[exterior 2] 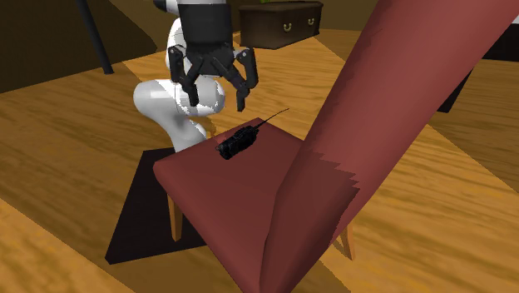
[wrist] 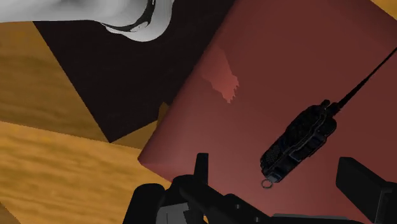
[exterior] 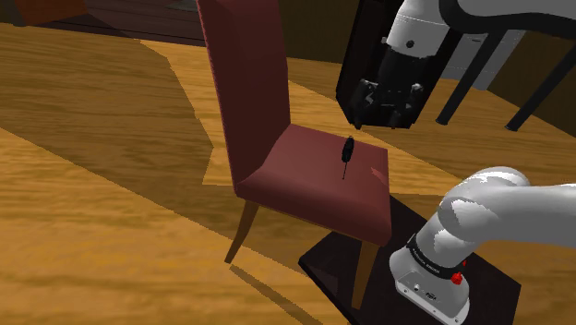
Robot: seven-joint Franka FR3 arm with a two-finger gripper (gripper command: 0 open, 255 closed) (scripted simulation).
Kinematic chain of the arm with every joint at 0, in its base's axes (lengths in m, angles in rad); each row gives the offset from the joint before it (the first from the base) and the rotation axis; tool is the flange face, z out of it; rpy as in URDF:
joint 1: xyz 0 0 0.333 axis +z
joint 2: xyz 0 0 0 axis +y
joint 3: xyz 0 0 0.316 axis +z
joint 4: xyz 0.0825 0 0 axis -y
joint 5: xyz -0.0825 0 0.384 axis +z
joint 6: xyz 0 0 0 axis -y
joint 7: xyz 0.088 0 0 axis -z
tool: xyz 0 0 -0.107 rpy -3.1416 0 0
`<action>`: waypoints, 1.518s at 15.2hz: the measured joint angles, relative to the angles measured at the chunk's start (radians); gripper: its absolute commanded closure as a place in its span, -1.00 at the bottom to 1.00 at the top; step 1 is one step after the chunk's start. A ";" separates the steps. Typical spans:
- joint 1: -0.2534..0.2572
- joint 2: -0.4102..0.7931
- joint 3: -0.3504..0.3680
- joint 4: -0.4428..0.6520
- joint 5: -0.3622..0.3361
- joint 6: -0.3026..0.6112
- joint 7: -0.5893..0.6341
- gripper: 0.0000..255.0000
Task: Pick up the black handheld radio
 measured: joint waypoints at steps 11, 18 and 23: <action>-0.087 -0.040 0.277 -0.059 0.193 0.085 0.443 -1.00; -0.081 -0.047 0.291 -0.095 0.206 0.114 0.441 1.00; -0.081 -0.047 0.291 -0.096 0.206 0.115 0.440 1.00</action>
